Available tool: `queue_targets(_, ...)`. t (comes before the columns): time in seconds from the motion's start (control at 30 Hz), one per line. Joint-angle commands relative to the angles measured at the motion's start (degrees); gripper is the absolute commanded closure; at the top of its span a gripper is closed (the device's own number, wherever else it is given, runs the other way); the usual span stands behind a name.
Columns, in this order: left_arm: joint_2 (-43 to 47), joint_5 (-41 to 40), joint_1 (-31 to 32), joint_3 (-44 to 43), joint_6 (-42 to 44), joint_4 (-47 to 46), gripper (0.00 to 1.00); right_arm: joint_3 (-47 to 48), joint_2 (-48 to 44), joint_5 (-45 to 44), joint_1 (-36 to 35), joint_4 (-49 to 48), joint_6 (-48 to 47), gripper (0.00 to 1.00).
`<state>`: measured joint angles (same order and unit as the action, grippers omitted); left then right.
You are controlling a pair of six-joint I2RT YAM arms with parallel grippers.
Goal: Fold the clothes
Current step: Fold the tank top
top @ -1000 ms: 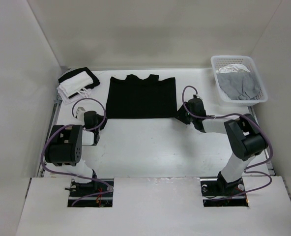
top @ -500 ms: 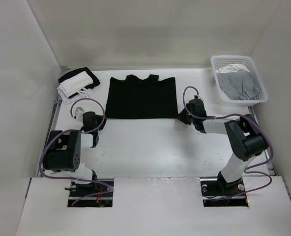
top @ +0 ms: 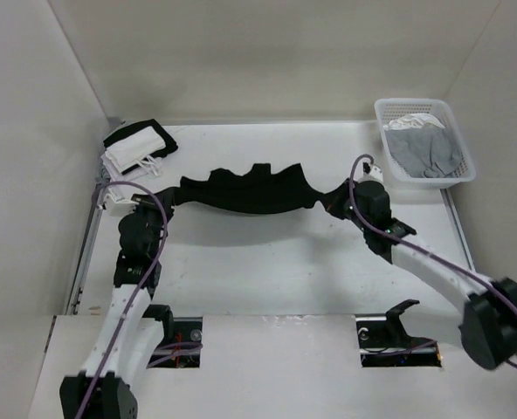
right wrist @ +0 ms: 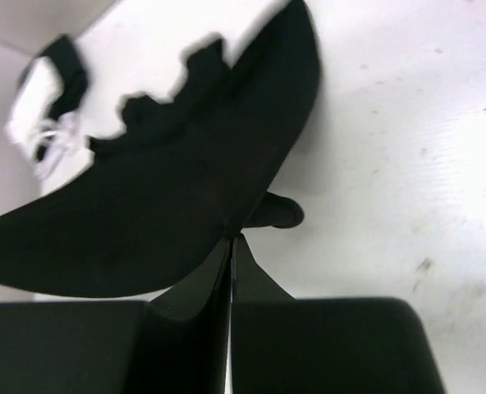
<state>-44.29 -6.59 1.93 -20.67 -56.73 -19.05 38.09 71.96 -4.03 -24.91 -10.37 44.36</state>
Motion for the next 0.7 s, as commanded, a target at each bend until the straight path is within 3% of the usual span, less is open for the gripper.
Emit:
queue_targets(0.0, 10.25, 0.17, 0.65, -4.19, 2.85, 11.73, 1.00, -0.56, -13.64, -4.74, -4.13, 8.14, -2.69, 0.99)
queue_targets(0.13, 20.37, 0.26, 2.41, -11.31, 3.82, 21.22, 1.00, 4.08, -30.53, -12.21, -12.03, 22.11, -4.28, 1.00)
queue_targets(0.23, 25.21, -0.18, 4.08, -16.23, 4.26, 26.50, 1.00, 9.53, -37.40, -18.71, -19.41, 29.86, -4.98, 1.00)
queue_targets(0.5, 29.26, -0.18, 5.14, -23.63, 4.35, 33.28, 1.00, 20.62, -40.15, -39.02, -43.41, 38.23, -6.21, 1.00)
queue_targets(0.6, 27.95, -0.26, 4.88, -19.78, 3.91, 33.03, 1.00, 19.31, -37.52, -40.71, -42.74, 36.92, -7.79, 1.00)
queue_targets(0.67, 25.85, -0.88, 4.70, -16.53, 3.82, 31.97, 1.00, 16.77, -34.71, -35.28, -35.73, 34.73, -8.32, 1.00)
